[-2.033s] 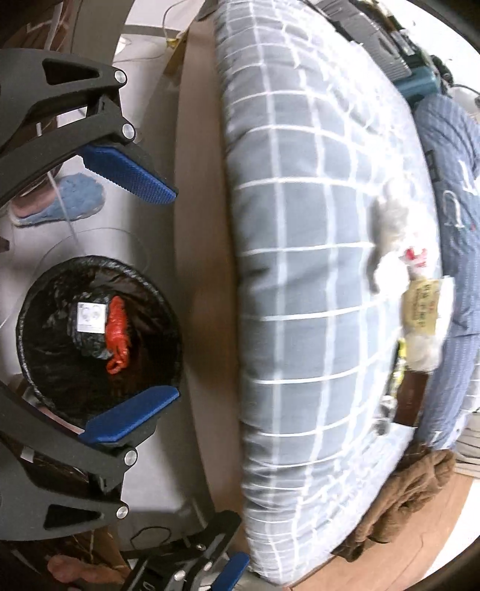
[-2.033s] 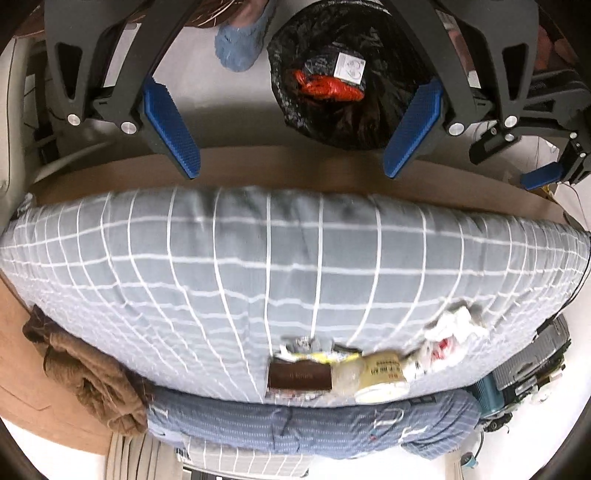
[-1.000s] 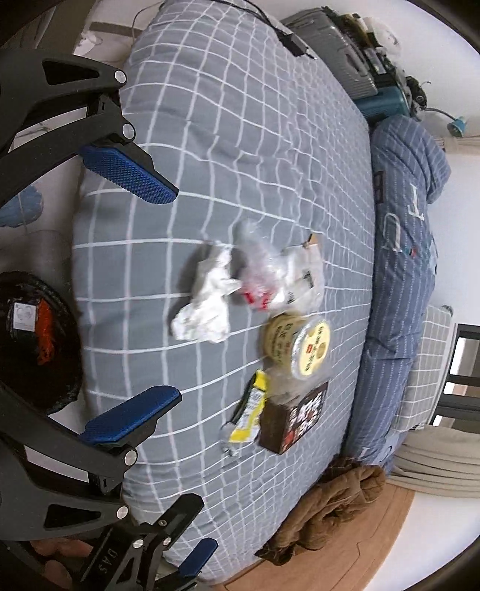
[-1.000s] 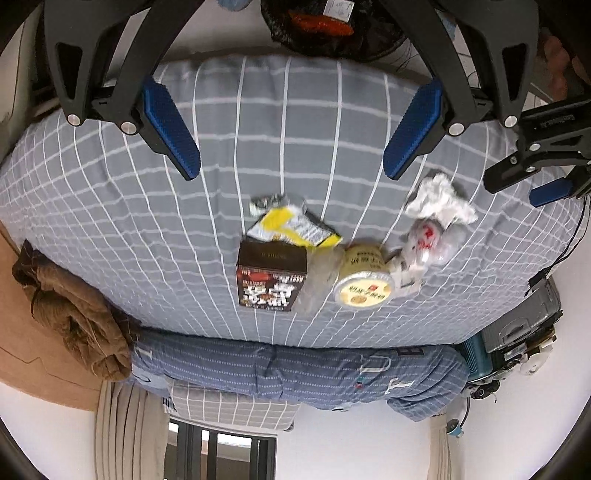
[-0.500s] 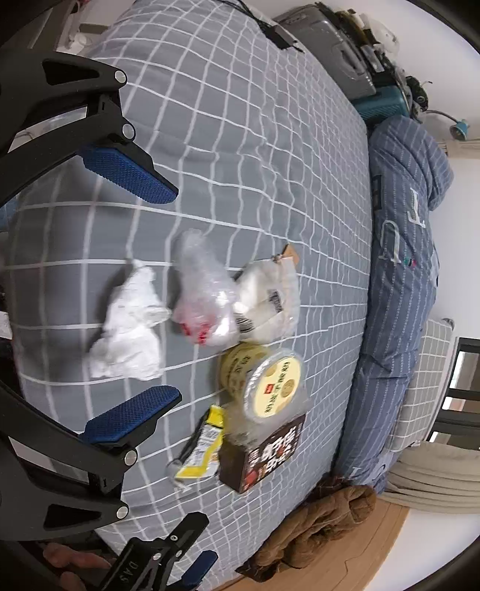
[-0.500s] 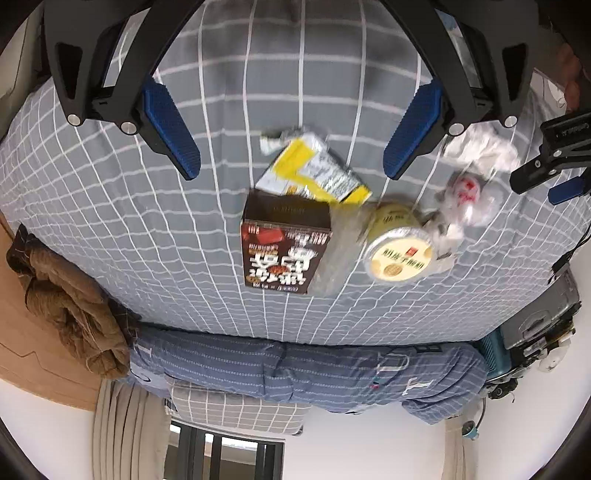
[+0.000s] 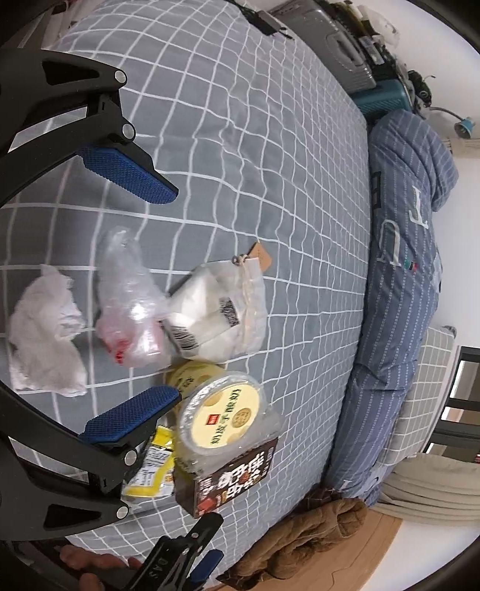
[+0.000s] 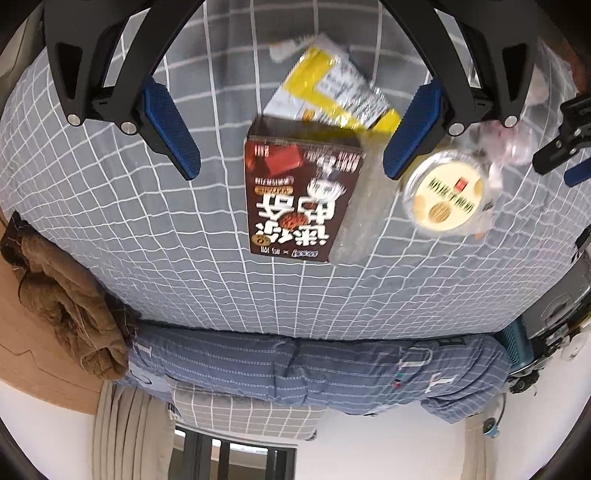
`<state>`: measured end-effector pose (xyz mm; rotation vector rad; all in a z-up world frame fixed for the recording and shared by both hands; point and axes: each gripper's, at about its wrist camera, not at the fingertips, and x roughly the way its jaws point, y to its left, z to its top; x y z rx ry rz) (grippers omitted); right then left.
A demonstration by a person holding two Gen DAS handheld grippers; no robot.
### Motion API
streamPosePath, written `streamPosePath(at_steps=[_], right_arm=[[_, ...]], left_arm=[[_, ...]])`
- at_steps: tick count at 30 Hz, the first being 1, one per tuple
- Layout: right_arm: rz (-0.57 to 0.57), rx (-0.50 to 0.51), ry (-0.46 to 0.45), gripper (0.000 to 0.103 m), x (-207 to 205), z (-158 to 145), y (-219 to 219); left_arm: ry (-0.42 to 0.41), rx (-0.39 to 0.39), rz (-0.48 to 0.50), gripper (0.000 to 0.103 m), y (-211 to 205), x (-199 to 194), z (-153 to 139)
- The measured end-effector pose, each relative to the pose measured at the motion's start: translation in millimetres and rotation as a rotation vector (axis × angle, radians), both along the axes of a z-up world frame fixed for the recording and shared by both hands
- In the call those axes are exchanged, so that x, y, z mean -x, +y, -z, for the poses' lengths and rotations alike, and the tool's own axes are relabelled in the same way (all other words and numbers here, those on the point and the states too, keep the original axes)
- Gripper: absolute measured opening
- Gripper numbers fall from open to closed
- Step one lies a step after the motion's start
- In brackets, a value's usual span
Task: Collect trash
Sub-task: 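Grasp the clear plastic bag with the left tool while the right tool grasps the brown snack box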
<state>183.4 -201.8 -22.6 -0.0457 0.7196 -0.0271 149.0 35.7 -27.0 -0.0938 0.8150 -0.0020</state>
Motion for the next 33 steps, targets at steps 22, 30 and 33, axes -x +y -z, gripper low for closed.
streamPosePath(at_steps=[22,30,33], right_arm=[[0.007,0.007,0.115,0.095,-56,46,6],[0.026,0.004,0.160,0.095,-61,57,-3],[0.026,-0.011,0.176,0.090,-63,62,-4]], left_arm=[[0.113,-0.017,0.039,0.089,-11,-14,47],[0.118,-0.005,0.053,0.080,-14,-12,51],[0.122,-0.008,0.057,0.078,-16,-11,53]])
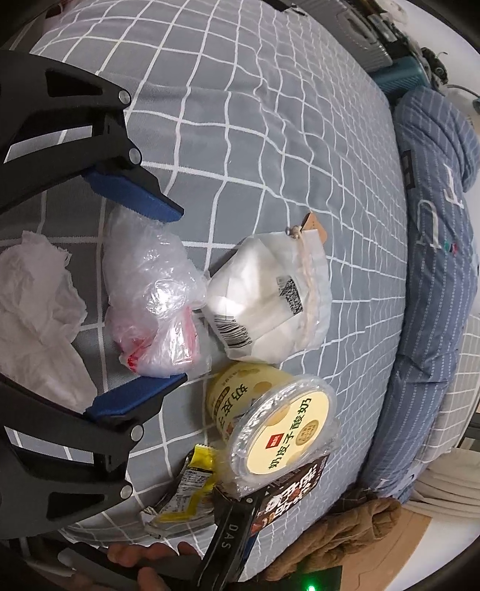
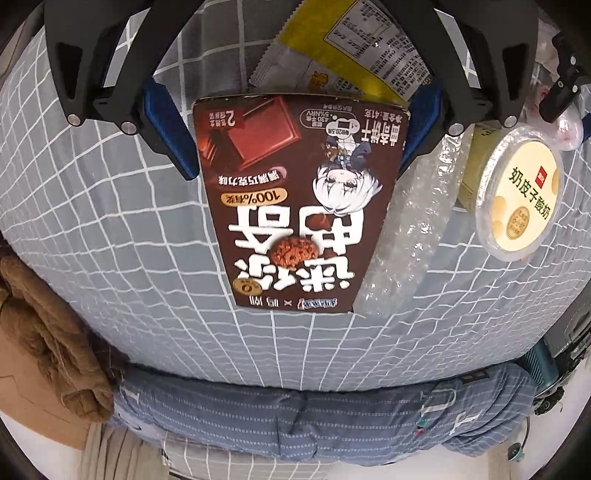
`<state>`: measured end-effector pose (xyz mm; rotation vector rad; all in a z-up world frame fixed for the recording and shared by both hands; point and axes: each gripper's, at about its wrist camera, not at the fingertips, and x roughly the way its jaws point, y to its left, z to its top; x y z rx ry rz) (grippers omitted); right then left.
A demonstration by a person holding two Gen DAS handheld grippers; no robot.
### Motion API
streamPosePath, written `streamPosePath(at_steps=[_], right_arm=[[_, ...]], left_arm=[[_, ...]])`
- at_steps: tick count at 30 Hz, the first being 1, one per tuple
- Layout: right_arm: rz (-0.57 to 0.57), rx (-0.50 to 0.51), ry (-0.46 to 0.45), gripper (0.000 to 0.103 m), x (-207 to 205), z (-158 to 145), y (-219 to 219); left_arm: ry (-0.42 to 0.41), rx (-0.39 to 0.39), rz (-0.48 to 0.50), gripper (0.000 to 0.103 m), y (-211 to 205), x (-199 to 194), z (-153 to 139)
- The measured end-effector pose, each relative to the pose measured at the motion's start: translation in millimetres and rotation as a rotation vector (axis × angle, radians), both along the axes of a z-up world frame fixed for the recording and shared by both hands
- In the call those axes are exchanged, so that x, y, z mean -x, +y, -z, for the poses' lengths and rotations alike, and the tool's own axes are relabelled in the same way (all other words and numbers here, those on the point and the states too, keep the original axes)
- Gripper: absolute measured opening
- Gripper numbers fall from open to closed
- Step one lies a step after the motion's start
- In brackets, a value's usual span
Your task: Collect trash
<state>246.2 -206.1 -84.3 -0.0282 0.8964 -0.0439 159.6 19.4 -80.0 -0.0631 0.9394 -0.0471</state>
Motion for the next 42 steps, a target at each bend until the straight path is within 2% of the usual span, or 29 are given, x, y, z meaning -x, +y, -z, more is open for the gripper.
streamPosePath(at_steps=[1,9,28,42], right_arm=[[0.000,-0.001,0.004,0.088,-1,1,0],[0.005,0.000,-0.007,0.087,3,0,-2],[0.026,0.005,-0.127,0.087,33,-43,-9],[0.008,0.007,-0.196,0.087,82,-71,-1]], left_arm=[[-0.001,-0.003,-0.001,0.077,-1,1,0],[0.007,-0.003,0.016,0.067,-7,1,3],[-0.079,-0.002,0.007,0.066,-3,8,-38],[-0.128,-0.004,0.022,0.066,-10,30,-59]])
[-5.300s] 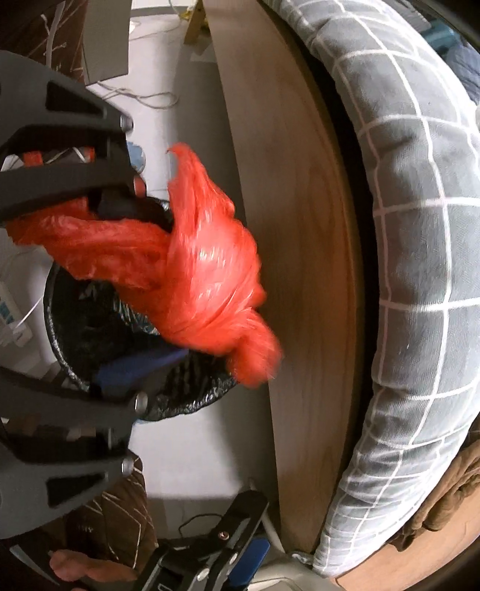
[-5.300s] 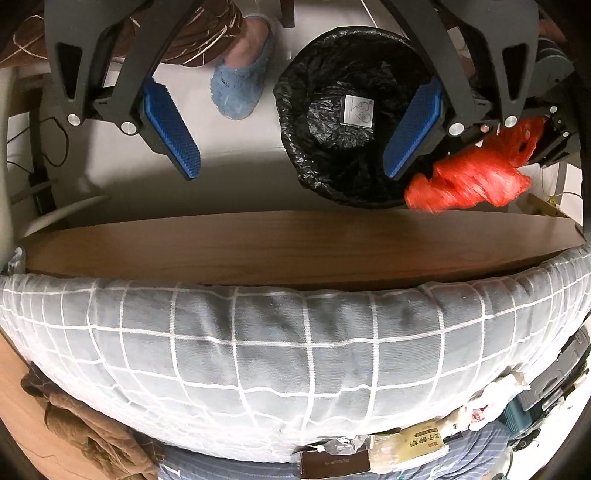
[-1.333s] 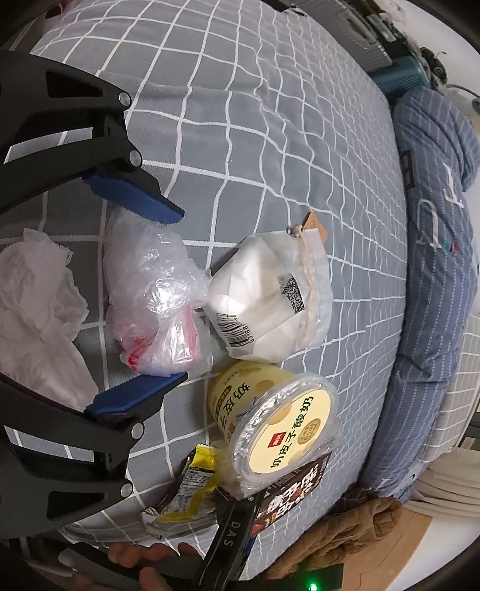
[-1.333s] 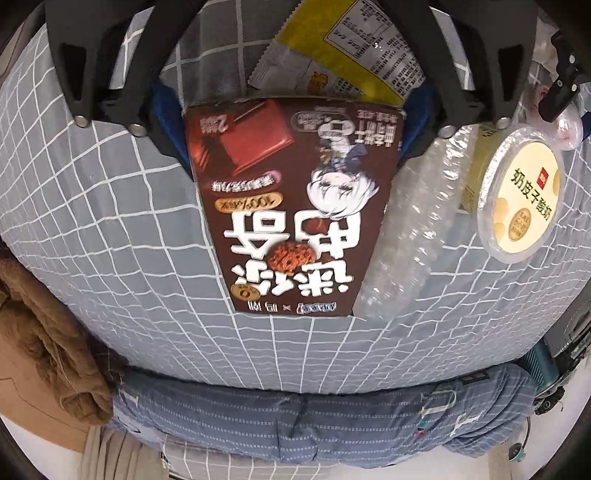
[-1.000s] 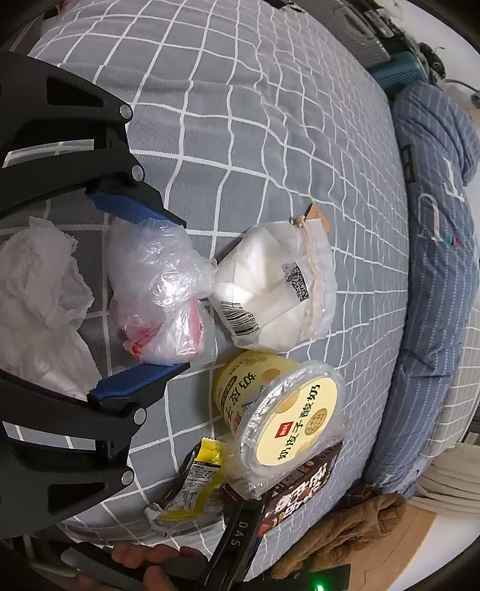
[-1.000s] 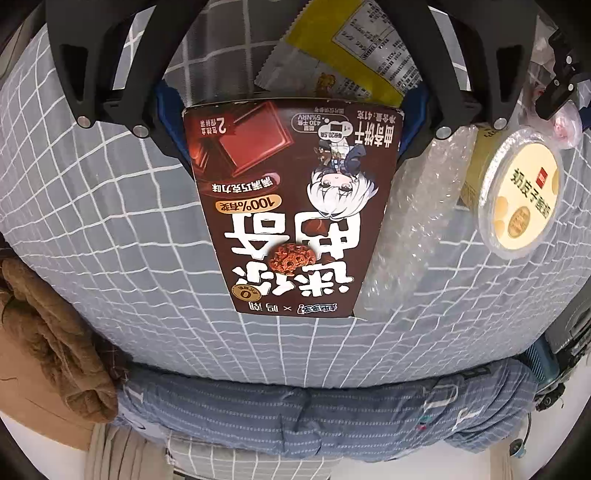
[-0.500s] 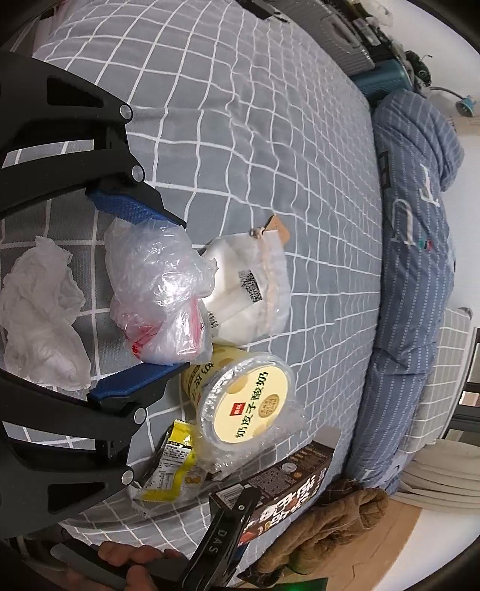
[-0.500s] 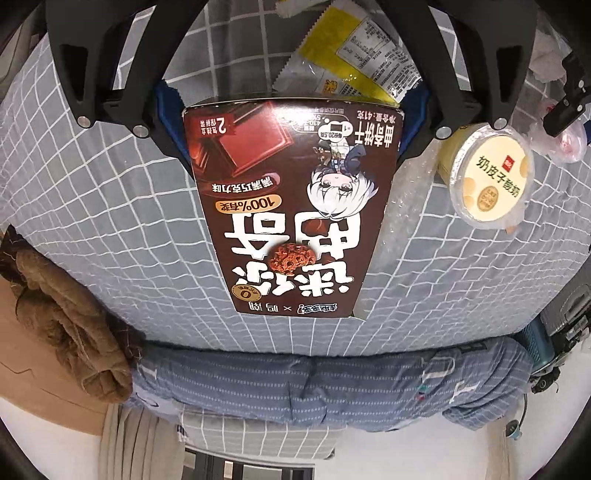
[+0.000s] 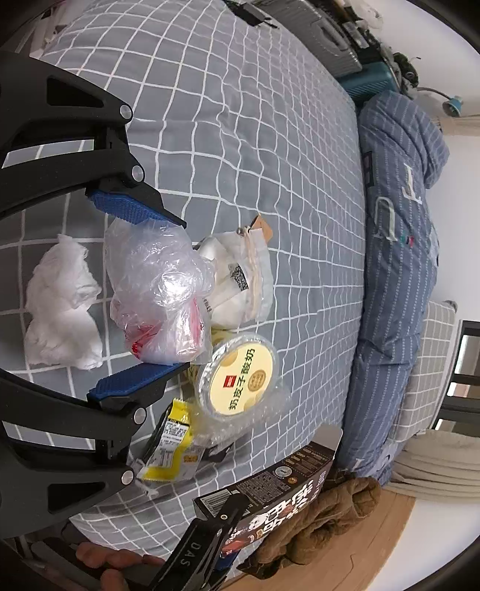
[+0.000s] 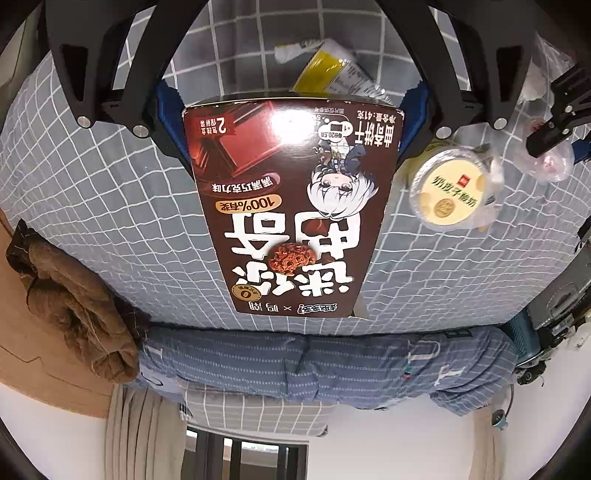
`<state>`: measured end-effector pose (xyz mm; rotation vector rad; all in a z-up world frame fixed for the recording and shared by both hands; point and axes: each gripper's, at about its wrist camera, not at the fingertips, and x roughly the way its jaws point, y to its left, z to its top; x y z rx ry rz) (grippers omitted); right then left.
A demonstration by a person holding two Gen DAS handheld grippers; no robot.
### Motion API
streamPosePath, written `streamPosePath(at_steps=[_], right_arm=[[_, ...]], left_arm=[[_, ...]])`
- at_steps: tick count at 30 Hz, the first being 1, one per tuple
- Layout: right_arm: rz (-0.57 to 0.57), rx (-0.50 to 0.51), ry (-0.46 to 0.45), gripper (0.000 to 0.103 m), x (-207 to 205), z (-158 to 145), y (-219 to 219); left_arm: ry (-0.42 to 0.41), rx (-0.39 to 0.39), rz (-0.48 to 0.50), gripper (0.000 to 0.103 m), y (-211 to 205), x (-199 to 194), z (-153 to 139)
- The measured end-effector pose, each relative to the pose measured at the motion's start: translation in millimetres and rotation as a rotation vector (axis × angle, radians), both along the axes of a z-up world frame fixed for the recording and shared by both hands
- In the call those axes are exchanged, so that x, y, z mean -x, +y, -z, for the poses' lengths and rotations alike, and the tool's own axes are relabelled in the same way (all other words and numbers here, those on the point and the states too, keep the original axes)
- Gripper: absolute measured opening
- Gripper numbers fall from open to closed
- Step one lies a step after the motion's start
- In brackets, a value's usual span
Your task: Collect trash
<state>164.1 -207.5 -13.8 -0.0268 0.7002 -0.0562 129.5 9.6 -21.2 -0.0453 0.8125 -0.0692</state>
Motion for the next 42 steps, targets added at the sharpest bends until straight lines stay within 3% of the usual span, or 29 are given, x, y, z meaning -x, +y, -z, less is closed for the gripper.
streamPosePath(at_steps=[42], right_arm=[[-0.078,-0.041,-0.024,0.087,121,-26,19]], left_arm=[[-0.011,0.029,0.022,0.066,-21,94,-20]])
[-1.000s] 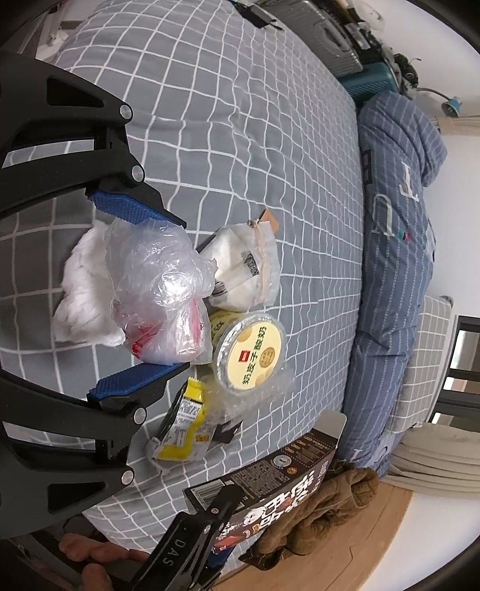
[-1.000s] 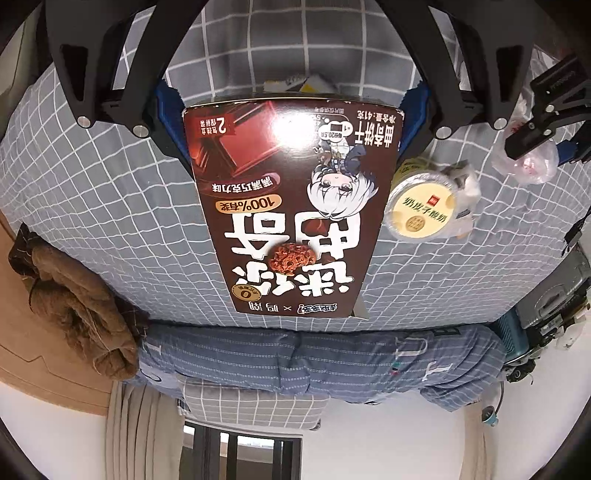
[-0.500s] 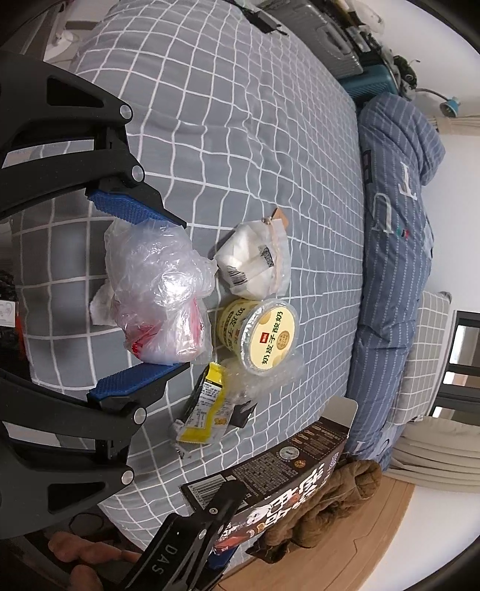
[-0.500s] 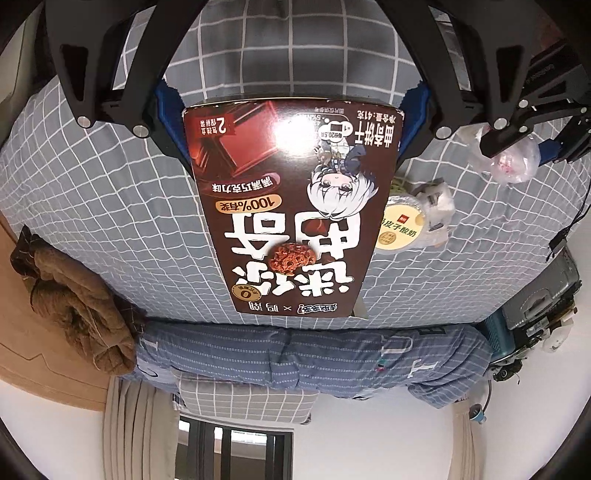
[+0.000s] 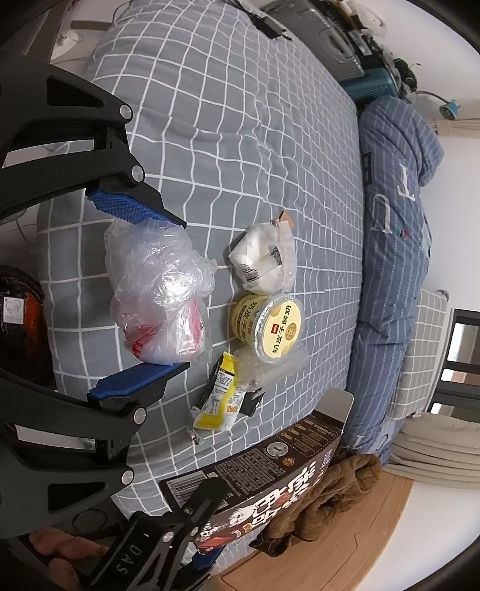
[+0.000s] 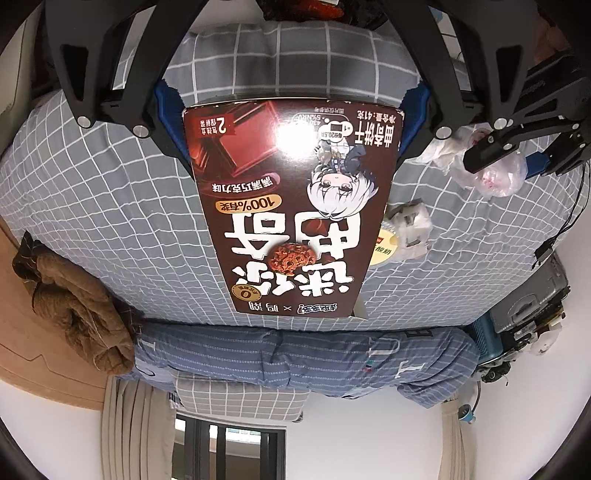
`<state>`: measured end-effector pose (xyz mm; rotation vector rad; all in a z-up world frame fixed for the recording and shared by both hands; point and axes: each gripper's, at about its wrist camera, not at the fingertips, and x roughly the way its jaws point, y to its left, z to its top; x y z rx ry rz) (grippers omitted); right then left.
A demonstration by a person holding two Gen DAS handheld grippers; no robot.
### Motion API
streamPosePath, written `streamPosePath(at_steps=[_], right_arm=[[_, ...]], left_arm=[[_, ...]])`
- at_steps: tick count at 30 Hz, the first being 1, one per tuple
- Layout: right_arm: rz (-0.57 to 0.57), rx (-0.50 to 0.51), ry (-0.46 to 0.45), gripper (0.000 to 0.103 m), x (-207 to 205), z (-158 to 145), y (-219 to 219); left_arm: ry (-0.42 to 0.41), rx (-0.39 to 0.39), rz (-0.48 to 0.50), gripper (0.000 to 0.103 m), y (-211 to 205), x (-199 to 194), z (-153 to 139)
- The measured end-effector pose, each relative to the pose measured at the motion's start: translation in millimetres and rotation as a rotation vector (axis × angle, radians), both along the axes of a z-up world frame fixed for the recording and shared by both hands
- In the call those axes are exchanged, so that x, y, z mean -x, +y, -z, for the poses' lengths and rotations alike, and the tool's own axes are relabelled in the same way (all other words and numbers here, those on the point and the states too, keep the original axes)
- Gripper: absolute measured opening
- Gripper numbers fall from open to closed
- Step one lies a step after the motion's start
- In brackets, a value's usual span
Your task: Collect trash
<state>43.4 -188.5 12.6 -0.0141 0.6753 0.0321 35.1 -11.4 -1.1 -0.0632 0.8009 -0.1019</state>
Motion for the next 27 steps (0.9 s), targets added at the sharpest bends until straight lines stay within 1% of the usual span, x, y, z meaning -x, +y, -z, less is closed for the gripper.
streamPosePath(at_steps=[13,27], right_arm=[[-0.026,-0.005,-0.002,0.087,37,-2,2],[-0.051,-0.010,0.006,0.087,83,5,10]], left_arm=[[0.011,0.023,0.002,0.066,2,33,0],[0.028,0.054,0.011,0.066,1,78,3]])
